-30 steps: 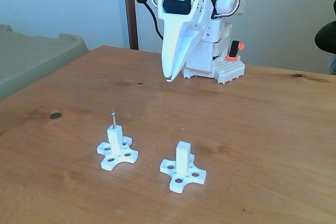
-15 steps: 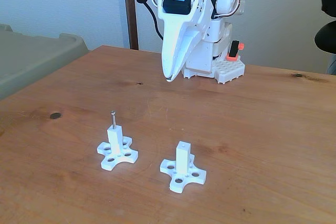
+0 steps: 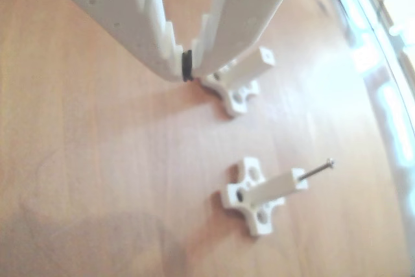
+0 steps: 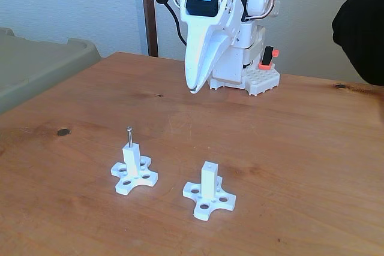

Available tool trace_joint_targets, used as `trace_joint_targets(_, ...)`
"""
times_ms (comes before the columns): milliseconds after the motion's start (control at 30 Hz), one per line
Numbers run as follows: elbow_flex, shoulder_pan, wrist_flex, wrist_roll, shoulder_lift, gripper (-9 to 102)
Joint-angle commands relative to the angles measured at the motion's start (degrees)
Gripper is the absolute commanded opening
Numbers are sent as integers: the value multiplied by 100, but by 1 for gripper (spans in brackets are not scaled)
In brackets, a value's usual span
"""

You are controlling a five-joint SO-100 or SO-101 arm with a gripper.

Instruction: Grab the screw and set it in the hole.

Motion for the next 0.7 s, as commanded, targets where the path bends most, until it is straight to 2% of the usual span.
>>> trace_joint_targets(0,70,9,272,35,114,-4)
trace_joint_targets(667,70,-26,272,-9,114,-4)
